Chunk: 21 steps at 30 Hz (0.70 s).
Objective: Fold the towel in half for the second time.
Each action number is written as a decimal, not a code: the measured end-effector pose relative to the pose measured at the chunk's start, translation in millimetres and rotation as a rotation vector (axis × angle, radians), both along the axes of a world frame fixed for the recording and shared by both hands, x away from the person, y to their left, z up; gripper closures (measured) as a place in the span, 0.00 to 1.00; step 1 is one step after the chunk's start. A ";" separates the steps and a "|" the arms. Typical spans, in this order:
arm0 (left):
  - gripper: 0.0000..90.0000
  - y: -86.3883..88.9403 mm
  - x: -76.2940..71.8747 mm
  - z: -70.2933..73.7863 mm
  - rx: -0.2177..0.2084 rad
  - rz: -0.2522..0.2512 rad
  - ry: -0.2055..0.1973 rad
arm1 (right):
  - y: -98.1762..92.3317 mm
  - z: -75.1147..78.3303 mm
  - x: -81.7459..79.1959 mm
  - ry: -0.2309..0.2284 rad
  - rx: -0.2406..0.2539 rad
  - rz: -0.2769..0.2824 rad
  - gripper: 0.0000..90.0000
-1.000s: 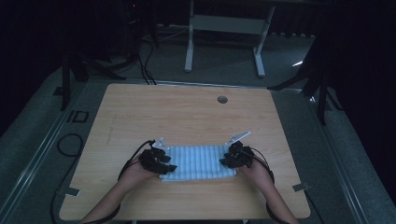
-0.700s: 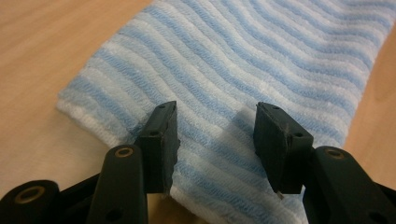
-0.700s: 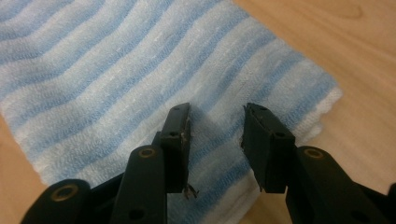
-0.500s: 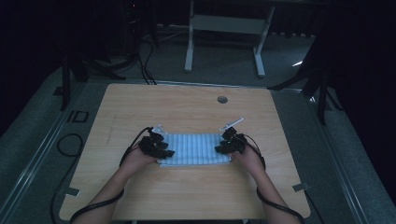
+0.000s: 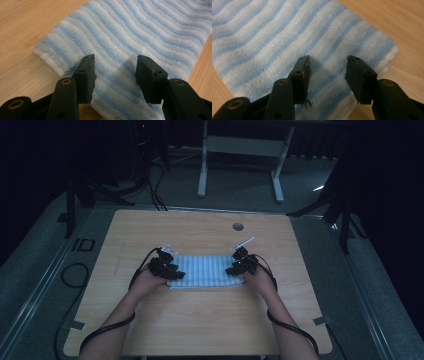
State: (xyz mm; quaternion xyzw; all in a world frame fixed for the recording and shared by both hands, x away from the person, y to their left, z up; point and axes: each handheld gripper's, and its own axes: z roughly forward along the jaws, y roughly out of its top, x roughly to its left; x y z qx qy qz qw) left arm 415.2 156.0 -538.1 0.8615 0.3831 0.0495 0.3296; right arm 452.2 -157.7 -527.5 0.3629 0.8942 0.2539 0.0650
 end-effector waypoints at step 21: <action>0.50 8.2 -2.0 12.8 -0.037 0.030 -0.029 | 0.3 11.8 -1.6 -0.048 0.042 0.006 0.50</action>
